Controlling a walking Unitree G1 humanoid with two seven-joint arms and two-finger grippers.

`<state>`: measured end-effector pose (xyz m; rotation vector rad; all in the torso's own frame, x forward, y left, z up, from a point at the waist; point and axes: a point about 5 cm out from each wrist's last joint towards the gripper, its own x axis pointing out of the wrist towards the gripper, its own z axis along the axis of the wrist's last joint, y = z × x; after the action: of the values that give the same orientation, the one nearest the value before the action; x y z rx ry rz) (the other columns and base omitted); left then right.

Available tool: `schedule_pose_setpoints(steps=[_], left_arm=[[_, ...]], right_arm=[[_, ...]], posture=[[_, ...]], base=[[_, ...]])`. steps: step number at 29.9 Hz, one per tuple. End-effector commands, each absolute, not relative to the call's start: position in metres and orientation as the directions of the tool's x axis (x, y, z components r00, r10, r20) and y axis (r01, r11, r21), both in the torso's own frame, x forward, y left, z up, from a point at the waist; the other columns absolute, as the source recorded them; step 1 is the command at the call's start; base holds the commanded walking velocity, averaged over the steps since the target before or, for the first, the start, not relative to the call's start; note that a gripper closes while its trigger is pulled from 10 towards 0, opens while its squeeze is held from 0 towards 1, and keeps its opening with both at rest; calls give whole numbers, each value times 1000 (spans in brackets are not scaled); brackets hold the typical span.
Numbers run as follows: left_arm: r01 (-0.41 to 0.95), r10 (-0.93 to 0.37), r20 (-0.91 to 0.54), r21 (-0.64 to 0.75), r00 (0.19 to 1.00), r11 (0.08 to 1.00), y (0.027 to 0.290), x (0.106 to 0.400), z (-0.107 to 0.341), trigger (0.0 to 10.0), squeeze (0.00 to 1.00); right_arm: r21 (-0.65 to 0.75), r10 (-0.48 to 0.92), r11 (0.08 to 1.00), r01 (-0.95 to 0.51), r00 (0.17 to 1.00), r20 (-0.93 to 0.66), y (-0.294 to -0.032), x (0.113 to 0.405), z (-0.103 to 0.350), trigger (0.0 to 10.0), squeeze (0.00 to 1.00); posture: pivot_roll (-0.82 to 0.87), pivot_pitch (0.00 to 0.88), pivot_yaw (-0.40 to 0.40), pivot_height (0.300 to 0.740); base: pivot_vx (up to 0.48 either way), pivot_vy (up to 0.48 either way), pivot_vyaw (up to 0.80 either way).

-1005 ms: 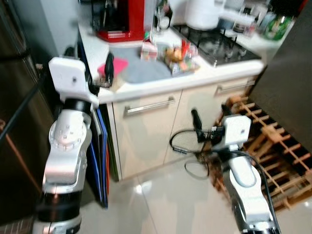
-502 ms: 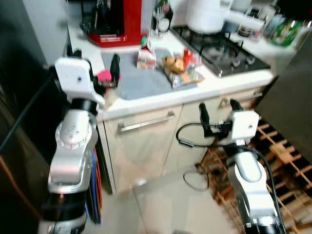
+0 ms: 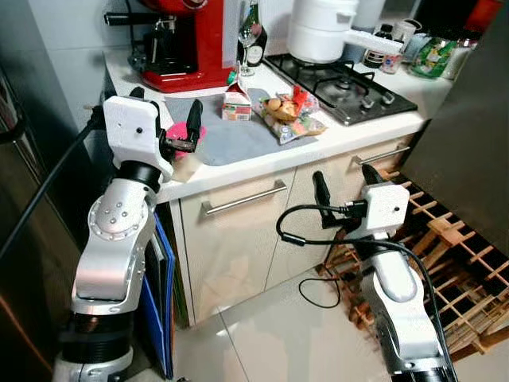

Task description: Restocking fridge

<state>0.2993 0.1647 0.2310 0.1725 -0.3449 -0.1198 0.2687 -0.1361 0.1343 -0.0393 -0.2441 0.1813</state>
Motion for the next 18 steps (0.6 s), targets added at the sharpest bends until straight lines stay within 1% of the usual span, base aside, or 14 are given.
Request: schedule_pose_setpoints(steps=[1,3,4,6,10,13,15,18], left_arm=[[79,-131,262,199,956,977,170,302,220,10000,0],[58,-102,222,198,970,979,174,305,213,10000,0],[41,-75,202,166,977,985,179,306,209,10000,0],[38,-68,194,154,979,987,180,307,207,10000,0],[62,-88,172,150,981,987,180,306,201,10000,0],[78,-99,139,148,985,986,182,309,186,10000,0],[79,-99,141,145,985,986,183,310,184,10000,0],[114,-130,165,105,978,988,181,313,185,10000,0]], right_arm=[[-66,180,983,-170,957,228,-139,271,134,10000,0],[-64,186,982,-176,957,224,-138,271,133,10000,0],[-63,190,982,-180,956,223,-137,271,133,10000,0],[-62,191,981,-181,956,223,-137,271,133,10000,0],[-59,193,981,-185,957,218,-137,271,131,10000,0],[-62,201,979,-192,956,212,-136,270,129,10000,0],[-62,201,979,-192,956,212,-137,270,129,10000,0],[-65,202,979,-192,956,212,-137,270,129,10000,0]], posture=[[-8,0,-42,740],[-8,0,-42,740],[-8,0,-42,740],[-8,0,-42,740],[-6,0,-43,740],[-11,0,-44,740],[-12,0,-45,740],[-17,0,-44,740]], base=[[0,0,0],[0,0,0],[0,0,0],[0,0,0],[0,0,0],[0,0,0],[0,0,0],[0,0,0]])
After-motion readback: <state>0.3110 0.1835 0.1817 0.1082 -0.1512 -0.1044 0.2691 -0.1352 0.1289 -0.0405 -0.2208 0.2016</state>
